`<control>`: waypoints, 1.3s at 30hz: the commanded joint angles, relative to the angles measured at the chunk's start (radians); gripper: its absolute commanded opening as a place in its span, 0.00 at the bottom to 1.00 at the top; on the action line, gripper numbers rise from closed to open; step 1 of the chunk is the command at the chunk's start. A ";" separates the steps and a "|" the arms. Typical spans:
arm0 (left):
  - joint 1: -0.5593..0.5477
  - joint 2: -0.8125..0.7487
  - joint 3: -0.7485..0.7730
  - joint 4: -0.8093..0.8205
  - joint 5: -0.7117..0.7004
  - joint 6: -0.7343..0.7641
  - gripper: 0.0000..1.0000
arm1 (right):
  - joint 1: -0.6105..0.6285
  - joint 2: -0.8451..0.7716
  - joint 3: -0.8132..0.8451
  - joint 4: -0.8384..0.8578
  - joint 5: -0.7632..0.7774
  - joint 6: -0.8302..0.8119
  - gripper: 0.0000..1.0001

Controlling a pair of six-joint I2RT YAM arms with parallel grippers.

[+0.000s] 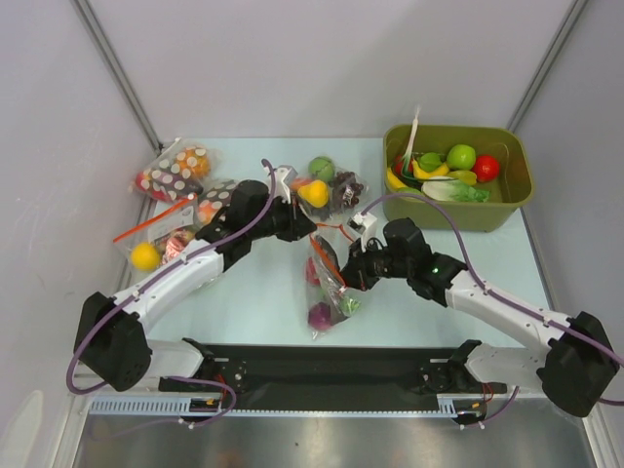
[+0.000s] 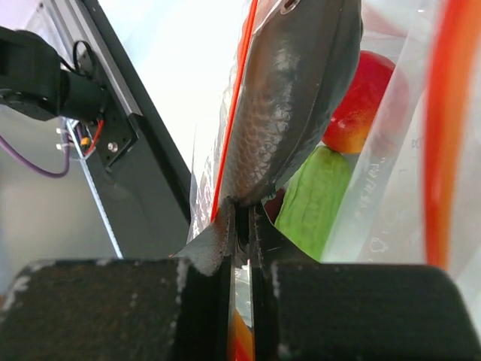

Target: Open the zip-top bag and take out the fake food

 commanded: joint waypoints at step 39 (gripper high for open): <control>0.033 0.087 -0.042 0.069 -0.019 0.044 0.00 | 0.169 -0.399 -0.073 0.116 0.785 -0.069 0.00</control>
